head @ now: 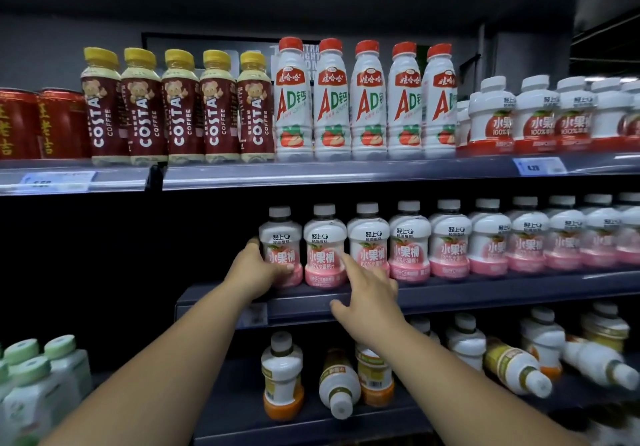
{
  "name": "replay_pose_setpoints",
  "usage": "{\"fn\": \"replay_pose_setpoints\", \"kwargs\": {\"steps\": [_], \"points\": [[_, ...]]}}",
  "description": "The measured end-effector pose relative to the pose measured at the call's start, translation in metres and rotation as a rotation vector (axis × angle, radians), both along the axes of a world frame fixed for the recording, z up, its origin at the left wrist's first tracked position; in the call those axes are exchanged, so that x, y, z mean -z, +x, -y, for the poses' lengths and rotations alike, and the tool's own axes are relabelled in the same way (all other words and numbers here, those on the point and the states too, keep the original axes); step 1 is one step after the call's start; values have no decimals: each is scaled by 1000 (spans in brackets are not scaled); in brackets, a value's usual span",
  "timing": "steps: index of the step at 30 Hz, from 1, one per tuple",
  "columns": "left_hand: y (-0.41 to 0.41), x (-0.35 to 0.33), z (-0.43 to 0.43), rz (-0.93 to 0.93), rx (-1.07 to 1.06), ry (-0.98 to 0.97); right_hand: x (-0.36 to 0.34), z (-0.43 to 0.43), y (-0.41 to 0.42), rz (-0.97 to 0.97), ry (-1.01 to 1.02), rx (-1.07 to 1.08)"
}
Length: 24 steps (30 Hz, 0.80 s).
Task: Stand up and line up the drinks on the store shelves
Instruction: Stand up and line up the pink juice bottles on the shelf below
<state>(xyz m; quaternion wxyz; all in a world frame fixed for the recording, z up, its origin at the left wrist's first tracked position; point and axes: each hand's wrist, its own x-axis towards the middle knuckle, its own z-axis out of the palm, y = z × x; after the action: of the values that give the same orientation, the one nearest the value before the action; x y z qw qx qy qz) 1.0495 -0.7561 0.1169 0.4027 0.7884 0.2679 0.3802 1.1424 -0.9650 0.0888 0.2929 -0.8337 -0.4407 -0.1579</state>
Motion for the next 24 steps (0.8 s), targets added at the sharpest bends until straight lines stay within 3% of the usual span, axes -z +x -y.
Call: {"fn": "replay_pose_setpoints", "kwargs": {"steps": [12, 24], "points": [[-10, 0, -9, 31, 183, -54, 4, -8, -1, 5, -51, 13], [-22, 2, 9, -76, 38, 171, 8, -11, 4, 17, -46, -16]]}}
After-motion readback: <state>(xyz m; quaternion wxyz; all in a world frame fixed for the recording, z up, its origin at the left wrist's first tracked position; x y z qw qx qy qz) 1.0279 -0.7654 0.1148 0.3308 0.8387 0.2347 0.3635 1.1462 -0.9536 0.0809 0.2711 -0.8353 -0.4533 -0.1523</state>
